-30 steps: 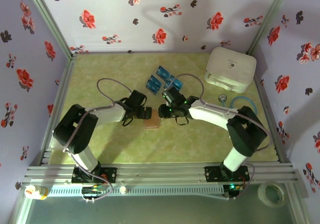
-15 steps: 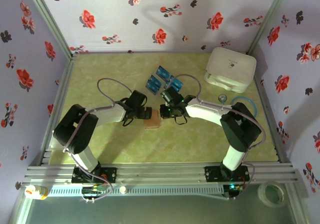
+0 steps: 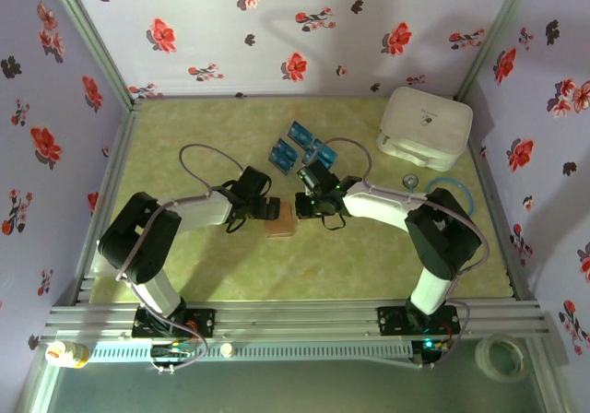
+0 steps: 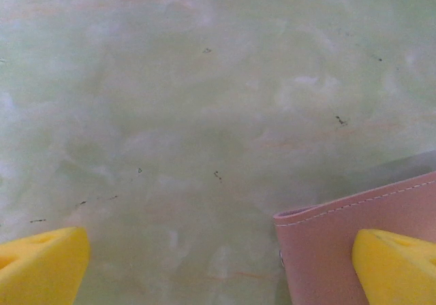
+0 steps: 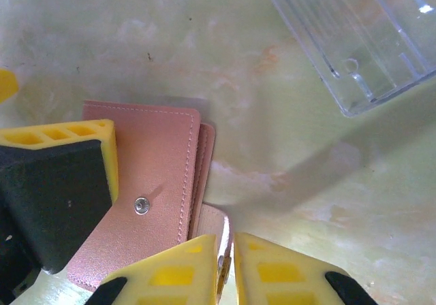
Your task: Put the credit cards into the card holder
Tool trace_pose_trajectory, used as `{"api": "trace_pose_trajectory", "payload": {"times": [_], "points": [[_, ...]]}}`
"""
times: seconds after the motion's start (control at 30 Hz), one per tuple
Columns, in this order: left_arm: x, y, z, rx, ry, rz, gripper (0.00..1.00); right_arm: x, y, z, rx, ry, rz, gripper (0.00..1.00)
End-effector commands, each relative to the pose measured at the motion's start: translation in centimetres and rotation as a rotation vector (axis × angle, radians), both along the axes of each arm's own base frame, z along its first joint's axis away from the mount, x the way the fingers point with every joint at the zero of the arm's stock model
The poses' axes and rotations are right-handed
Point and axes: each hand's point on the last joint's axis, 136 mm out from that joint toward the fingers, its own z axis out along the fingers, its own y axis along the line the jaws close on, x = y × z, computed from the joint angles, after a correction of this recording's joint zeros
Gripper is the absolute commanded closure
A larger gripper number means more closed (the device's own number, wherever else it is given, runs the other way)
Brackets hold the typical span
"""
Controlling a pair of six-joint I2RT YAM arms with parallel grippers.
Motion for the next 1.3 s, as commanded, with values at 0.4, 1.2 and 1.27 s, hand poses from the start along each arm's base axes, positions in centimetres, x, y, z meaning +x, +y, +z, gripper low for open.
{"api": "trace_pose_trajectory", "payload": {"times": [0.4,1.2,1.27], "points": [[-1.76,2.21,-2.04,0.109,0.062,0.017,0.0,-0.27,-0.28,0.41,0.035,0.003,-0.017,0.9],[-1.88,2.35,-1.98,0.115,0.059,0.016,0.0,-0.41,-0.49,0.79,0.046,-0.005,-0.028,0.83],[-1.9,2.3,-1.95,0.114,0.059,0.015,0.0,-0.38,-0.5,0.79,0.045,-0.006,-0.029,0.82]]}}
